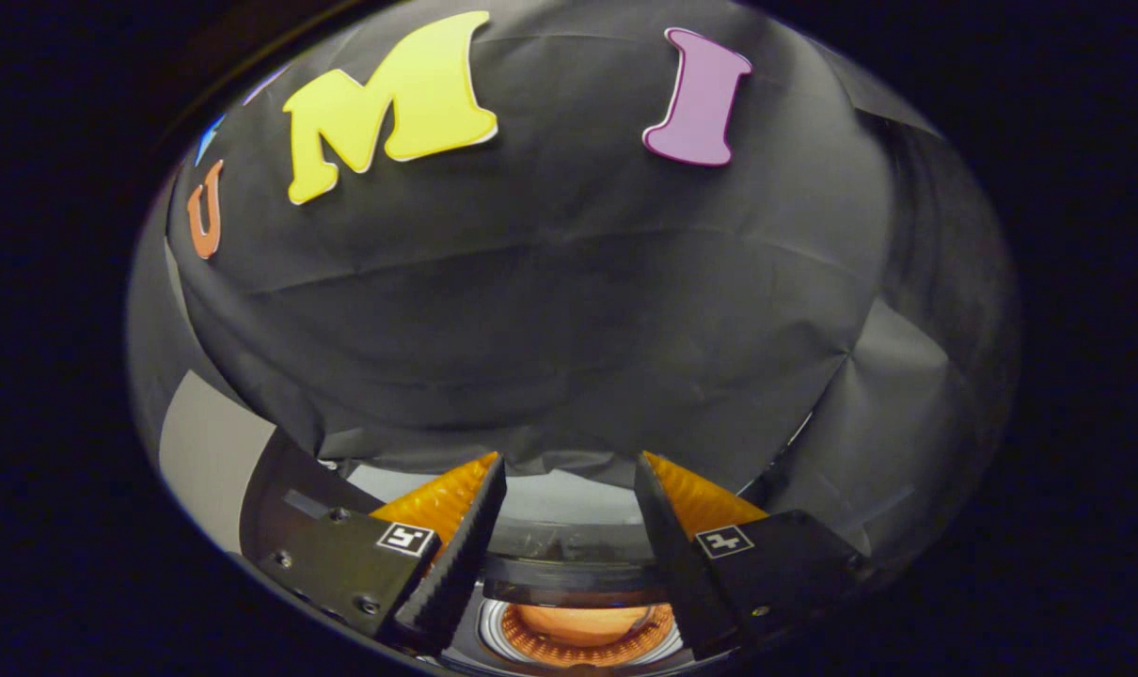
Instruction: Put the clothes into the washing machine and then close the washing machine lid.
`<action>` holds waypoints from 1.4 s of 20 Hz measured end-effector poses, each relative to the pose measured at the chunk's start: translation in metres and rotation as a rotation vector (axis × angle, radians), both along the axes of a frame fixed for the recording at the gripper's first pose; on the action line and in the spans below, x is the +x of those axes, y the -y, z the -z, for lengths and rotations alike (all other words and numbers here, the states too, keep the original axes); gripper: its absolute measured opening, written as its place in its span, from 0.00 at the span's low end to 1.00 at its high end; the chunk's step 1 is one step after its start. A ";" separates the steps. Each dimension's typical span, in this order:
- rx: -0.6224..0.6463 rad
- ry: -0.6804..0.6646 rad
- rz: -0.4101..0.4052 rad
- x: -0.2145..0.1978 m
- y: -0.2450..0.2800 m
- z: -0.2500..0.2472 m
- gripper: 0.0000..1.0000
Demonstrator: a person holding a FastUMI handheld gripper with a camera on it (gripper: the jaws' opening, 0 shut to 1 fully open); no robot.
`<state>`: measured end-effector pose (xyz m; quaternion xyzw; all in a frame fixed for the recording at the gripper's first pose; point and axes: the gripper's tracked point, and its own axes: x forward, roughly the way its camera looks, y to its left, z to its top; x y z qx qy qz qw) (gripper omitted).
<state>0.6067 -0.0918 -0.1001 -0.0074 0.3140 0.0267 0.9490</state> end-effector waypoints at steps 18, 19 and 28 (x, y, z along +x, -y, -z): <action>-0.007 0.072 0.019 -0.024 0.001 -0.002 0.87; -0.010 0.074 0.024 -0.027 0.001 -0.002 0.87; -0.015 0.101 0.036 -0.073 0.002 0.005 0.87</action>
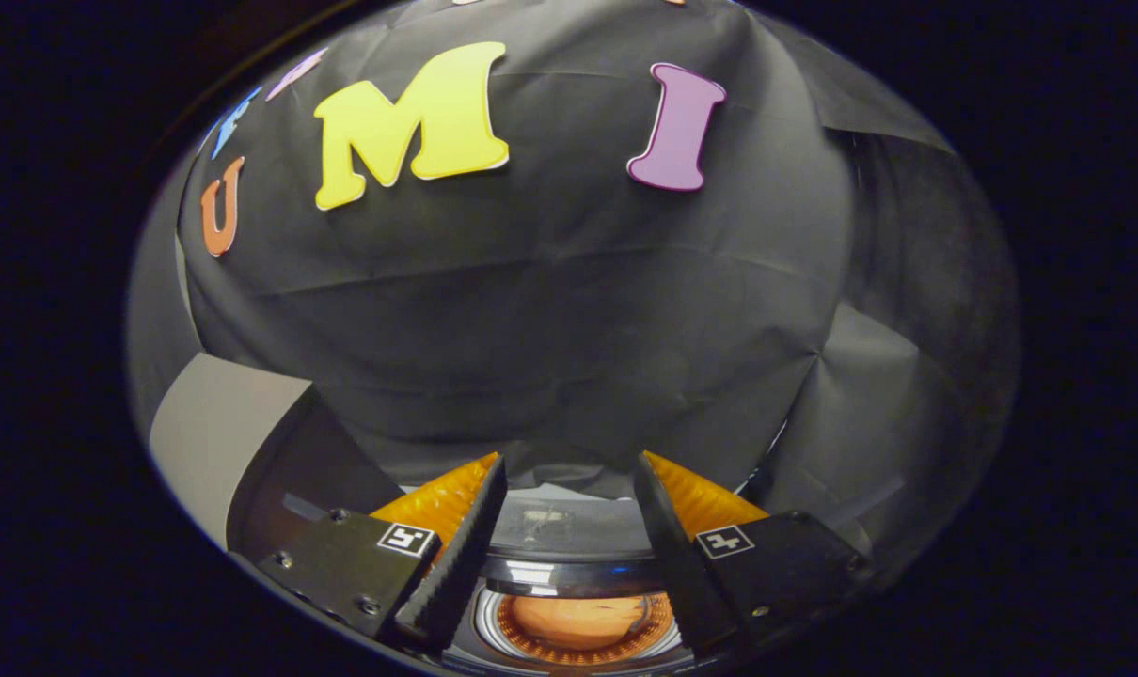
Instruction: Put the clothes into the washing machine and then close the washing machine lid.
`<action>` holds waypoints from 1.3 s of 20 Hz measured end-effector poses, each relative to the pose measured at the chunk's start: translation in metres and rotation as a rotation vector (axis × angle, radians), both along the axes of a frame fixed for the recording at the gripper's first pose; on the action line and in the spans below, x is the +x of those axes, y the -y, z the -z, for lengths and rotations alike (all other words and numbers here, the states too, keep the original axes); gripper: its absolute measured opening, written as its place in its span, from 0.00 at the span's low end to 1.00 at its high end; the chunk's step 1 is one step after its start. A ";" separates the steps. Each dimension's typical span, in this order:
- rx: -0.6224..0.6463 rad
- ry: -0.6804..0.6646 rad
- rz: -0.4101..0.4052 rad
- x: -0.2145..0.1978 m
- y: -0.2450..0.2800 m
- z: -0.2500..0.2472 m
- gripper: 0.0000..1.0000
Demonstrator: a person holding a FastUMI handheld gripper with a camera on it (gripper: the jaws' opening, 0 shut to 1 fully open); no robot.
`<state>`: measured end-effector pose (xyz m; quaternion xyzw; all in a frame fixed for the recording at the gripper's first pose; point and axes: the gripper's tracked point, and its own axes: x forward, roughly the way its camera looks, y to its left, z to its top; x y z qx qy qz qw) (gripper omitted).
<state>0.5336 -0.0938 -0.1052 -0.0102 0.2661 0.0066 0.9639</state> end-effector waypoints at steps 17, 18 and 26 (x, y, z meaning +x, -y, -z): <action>-0.030 0.012 0.088 -0.199 0.017 0.059 0.95; -0.035 0.046 0.081 -0.213 0.016 0.047 0.95; -0.039 0.299 0.070 -0.345 0.025 -0.043 0.95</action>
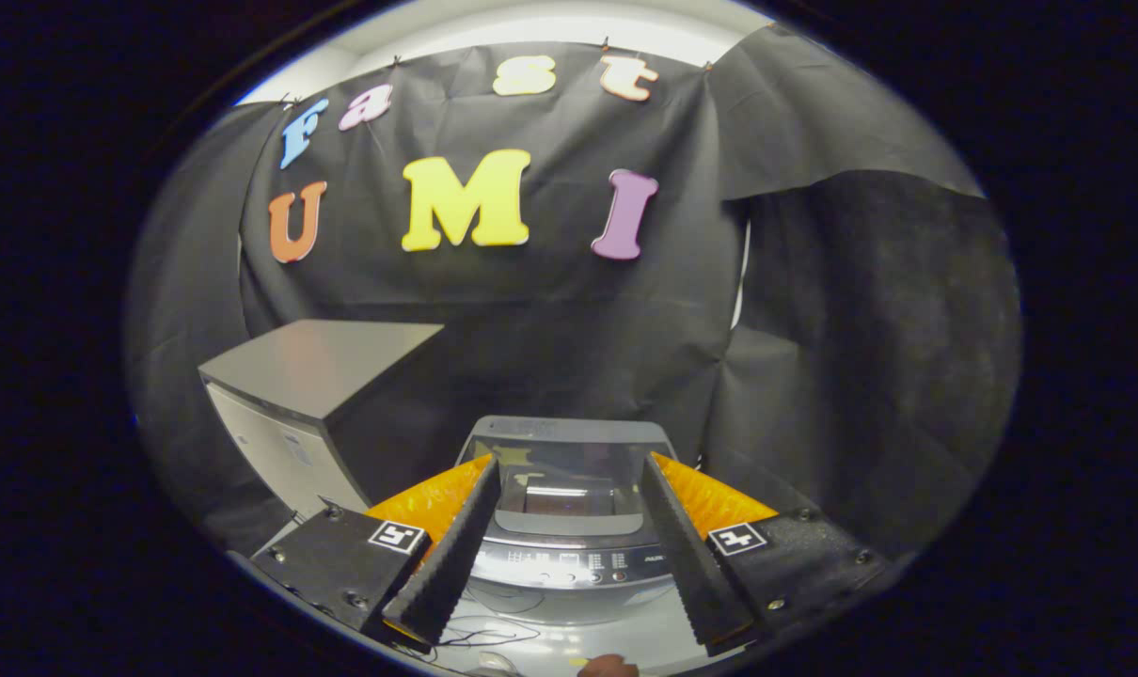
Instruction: Put the clothes into the washing machine and then close the washing machine lid.
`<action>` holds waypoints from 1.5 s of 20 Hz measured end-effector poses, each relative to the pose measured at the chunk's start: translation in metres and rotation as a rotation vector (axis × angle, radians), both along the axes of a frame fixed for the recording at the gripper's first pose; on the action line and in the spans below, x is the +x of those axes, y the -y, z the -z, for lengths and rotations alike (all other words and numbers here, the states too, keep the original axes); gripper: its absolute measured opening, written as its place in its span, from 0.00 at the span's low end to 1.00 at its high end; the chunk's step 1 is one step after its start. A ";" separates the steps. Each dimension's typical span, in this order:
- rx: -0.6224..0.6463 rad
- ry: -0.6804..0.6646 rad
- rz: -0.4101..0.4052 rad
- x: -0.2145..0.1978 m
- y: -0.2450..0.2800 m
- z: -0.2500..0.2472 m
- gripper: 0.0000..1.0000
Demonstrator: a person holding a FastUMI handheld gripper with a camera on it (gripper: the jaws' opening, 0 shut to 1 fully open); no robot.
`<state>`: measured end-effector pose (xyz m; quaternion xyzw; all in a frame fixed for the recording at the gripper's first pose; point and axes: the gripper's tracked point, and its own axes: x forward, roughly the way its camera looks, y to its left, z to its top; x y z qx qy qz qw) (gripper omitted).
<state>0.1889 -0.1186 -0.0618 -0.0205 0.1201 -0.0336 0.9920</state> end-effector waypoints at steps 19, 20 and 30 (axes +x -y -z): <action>0.025 0.327 -0.146 -0.203 -0.004 -0.068 0.99; 0.013 0.319 -0.149 -0.209 -0.002 -0.056 0.99; 0.152 0.207 -0.107 -0.238 0.030 0.032 0.99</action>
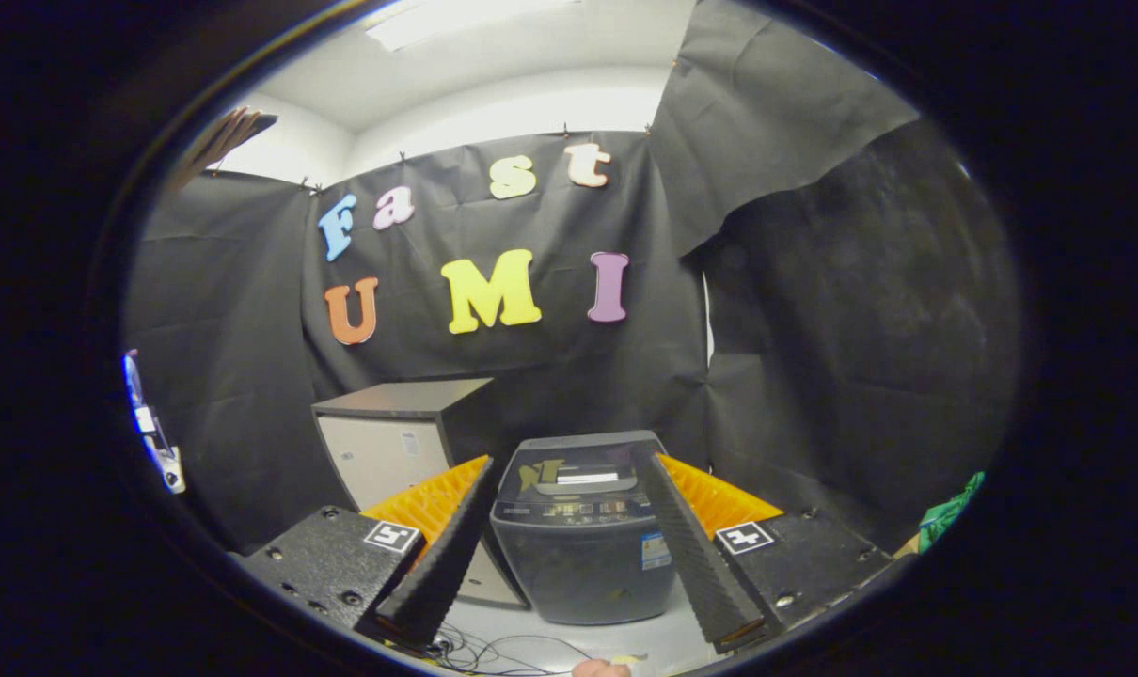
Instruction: Put the clothes into the washing machine and then close the washing machine lid.
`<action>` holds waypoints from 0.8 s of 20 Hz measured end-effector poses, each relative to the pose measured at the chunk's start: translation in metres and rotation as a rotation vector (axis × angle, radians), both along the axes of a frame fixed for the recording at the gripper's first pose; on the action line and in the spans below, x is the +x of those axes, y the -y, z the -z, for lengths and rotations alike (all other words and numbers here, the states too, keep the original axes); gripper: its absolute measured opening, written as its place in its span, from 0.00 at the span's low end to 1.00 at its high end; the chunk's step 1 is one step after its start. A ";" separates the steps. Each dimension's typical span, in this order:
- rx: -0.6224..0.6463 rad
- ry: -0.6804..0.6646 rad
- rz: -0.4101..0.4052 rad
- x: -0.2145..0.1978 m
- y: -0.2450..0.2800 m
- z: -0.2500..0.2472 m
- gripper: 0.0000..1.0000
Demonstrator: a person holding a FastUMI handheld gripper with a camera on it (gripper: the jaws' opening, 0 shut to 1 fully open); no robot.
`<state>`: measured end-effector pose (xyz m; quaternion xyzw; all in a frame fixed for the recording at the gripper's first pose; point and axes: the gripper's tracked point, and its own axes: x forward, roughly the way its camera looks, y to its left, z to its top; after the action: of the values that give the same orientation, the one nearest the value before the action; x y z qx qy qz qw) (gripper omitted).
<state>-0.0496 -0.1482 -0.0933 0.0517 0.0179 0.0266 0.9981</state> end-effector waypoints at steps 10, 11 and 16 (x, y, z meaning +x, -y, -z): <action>-0.039 0.037 -0.013 0.004 0.001 -0.016 0.99; -0.047 0.037 -0.013 0.005 -0.001 -0.018 0.99; -0.081 0.047 -0.028 0.007 -0.008 -0.022 0.99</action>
<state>-0.0422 -0.1405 -0.0709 0.0103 -0.0039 0.0411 0.9991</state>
